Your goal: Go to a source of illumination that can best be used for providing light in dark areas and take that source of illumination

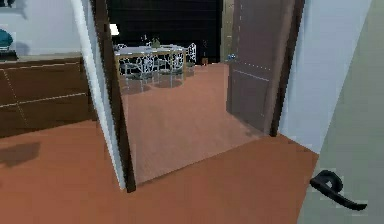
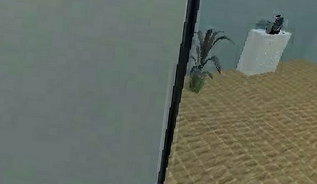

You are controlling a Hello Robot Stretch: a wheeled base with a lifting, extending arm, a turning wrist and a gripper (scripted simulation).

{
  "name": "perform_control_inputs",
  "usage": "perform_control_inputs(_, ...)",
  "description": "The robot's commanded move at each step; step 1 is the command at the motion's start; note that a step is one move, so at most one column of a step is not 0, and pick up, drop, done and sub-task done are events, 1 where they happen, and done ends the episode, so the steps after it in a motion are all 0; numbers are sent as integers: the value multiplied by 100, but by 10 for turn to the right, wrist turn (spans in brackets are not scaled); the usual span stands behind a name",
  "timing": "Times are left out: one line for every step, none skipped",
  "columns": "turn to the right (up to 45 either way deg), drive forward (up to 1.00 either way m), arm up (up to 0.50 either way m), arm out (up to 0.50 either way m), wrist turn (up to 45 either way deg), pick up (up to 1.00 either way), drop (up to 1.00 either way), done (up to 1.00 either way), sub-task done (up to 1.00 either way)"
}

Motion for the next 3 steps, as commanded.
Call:
perform_control_inputs(0,55,0,0,0,0,0,0,0)
perform_control_inputs(30,0,0,0,0,0,0,0,0)
perform_control_inputs(0,95,0,0,0,0,0,0,0)
